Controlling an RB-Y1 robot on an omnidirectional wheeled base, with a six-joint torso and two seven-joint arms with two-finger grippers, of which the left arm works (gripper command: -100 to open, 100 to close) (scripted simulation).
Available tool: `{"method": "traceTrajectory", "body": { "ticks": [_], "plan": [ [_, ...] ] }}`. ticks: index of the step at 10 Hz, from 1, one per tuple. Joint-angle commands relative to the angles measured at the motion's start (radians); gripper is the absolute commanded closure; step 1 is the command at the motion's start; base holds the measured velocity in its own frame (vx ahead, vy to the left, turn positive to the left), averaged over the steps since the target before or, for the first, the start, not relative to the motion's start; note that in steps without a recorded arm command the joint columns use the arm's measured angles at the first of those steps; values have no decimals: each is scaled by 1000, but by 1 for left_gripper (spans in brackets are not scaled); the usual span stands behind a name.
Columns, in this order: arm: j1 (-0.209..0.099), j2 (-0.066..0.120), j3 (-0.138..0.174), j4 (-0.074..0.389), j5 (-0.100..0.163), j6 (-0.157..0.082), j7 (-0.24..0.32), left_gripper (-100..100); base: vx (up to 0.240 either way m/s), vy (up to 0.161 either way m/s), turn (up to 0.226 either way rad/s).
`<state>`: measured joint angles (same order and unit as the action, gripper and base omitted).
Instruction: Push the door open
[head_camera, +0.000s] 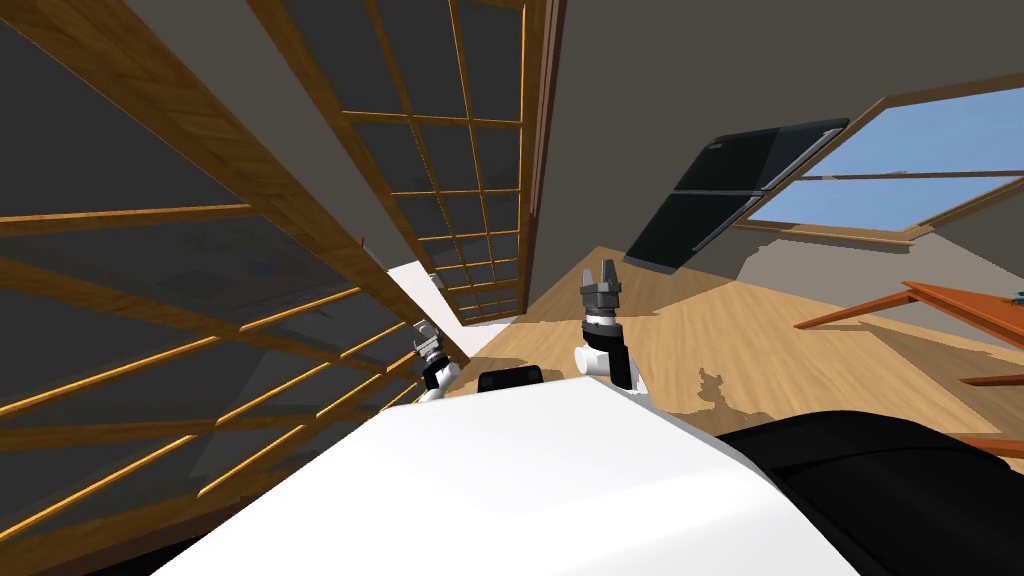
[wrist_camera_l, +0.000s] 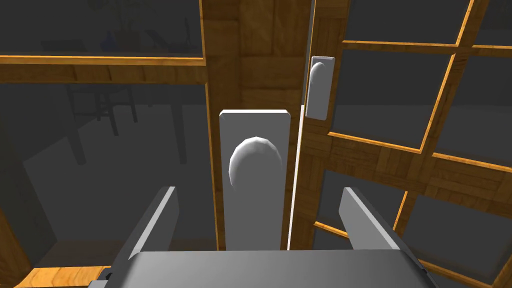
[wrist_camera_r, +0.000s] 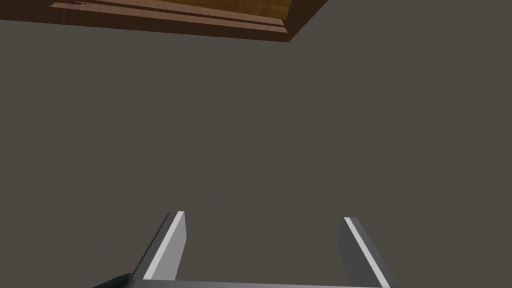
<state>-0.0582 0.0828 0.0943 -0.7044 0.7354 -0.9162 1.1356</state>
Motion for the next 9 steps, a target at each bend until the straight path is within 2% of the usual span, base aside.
{"method": "traceTrajectory", "body": {
  "ticks": [1,4,5,9],
  "plan": [
    [4,2,1,3,1,-3,5,-100,201,152,-28],
    [3,2,2,9,2,-6,8,-100,124,93,-16],
    [3,2,2,9,2,-6,8,100,-12,-11,-1],
    [3,2,2,9,2,-6,8,100,-11,-8,-1]
  ]
}}
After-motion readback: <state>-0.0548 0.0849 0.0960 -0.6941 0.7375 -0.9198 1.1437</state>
